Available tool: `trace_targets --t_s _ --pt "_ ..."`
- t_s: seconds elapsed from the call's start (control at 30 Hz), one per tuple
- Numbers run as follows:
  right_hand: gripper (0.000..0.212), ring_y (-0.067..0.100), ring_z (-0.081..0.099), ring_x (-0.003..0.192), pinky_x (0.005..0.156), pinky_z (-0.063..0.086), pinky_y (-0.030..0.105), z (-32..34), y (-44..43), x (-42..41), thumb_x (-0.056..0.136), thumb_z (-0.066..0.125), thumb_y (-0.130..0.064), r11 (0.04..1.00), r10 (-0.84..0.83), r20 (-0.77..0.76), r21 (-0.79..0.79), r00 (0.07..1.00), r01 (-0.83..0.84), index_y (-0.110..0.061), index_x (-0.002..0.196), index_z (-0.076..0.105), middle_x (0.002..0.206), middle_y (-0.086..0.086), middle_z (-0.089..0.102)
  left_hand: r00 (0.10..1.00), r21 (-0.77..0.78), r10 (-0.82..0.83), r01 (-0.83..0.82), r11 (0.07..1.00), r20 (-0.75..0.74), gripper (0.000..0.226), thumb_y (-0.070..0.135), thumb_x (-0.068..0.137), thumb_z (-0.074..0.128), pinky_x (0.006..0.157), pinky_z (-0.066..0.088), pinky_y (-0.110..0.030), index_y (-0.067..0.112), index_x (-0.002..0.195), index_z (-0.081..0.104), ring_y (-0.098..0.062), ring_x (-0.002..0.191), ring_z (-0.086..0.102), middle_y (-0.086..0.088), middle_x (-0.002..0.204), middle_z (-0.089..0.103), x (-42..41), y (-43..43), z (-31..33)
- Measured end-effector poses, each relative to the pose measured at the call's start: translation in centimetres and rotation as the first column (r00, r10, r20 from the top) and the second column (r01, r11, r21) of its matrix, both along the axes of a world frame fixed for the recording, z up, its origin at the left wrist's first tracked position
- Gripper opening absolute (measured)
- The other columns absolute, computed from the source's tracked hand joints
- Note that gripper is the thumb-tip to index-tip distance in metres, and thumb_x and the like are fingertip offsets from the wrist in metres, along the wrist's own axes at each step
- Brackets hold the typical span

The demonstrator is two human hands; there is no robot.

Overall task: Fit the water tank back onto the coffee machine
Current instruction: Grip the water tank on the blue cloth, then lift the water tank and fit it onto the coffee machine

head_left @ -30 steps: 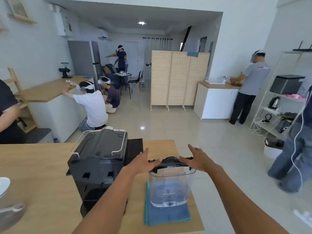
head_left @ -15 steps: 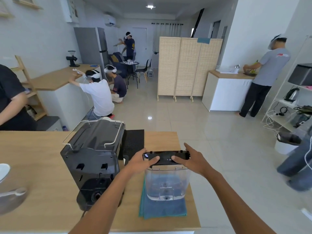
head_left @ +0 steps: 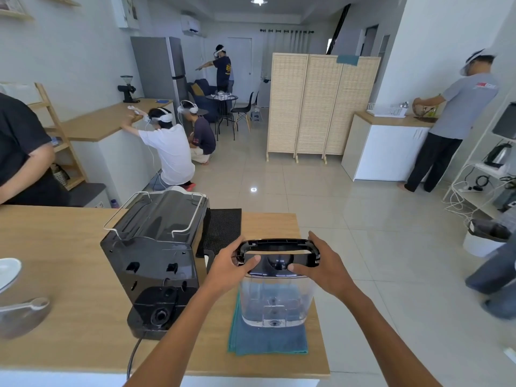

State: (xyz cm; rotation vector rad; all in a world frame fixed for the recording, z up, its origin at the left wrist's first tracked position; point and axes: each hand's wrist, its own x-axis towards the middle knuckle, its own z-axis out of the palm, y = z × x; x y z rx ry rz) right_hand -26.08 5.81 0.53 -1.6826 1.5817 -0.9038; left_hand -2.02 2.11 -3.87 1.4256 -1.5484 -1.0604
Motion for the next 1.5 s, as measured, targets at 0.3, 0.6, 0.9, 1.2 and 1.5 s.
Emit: trace_targets --t_s 0.3,0.6,0.9,1.2,1.5 --pt "0.083 -0.01 0.05 0.105 0.078 0.04 -0.003 -0.9 0.0 -0.1 0.077 0.087 -0.02 0.992 -0.021 0.021 -0.128 1.0 0.023 -0.061 0.117 0.026 0.117 -0.04 0.038 0.994 -0.101 0.088 -0.095 0.99 -0.069 0.068 0.021 0.077 0.086 0.098 0.046 -0.014 0.025 0.138 0.058 0.026 0.098 0.056 0.021 0.117 0.066 0.0 0.3 0.8" --pt "0.087 0.002 0.044 0.119 0.092 0.035 0.012 -1.1 -0.4 -0.1 0.075 0.088 -0.024 0.983 -0.02 0.021 -0.181 1.0 0.023 -0.065 0.117 0.024 0.124 -0.029 0.043 0.969 -0.154 0.166 -0.194 0.969 -0.182 0.06 0.011 0.07 0.09 0.104 0.053 -0.033 0.021 0.126 0.07 -0.001 0.112 0.069 0.006 0.118 0.076 -0.3 0.6 1.4" --pt "0.094 0.003 0.046 0.124 0.087 0.036 -0.001 -2.6 -1.2 -0.7 0.073 0.09 -0.026 0.983 -0.031 0.016 -0.181 0.999 0.033 -0.025 0.152 0.037 0.139 -0.016 0.046 0.958 -0.193 0.202 -0.241 0.951 -0.202 0.054 0.005 0.071 0.088 0.109 0.05 -0.041 0.017 0.121 0.072 -0.009 0.117 0.068 0.003 0.117 0.077 -0.9 0.7 1.4" --pt "0.08 0.01 0.057 0.117 0.084 0.041 -0.004 -2.8 -1.0 -0.7 0.074 0.089 -0.02 0.972 -0.056 0.052 -0.227 0.997 0.066 -0.029 0.141 0.046 0.133 -0.011 0.059 0.951 -0.221 0.222 -0.269 0.937 -0.216 0.055 0.004 0.075 0.085 0.106 0.052 -0.04 0.013 0.127 0.069 -0.011 0.12 0.067 -0.001 0.125 0.073 -1.1 1.3 1.6" --pt "0.087 -0.01 0.053 0.122 0.102 0.042 0.011 -3.0 -0.3 -0.3 0.079 0.085 -0.025 0.964 -0.079 0.085 -0.248 0.993 0.098 -0.034 0.152 0.037 0.141 -0.025 0.051 0.905 -0.295 0.362 -0.416 0.86 -0.222 0.035 0.008 0.078 0.084 0.088 0.06 -0.027 0.017 0.111 0.076 0.003 0.097 0.07 -0.011 0.102 0.08 -2.1 2.5 2.1"
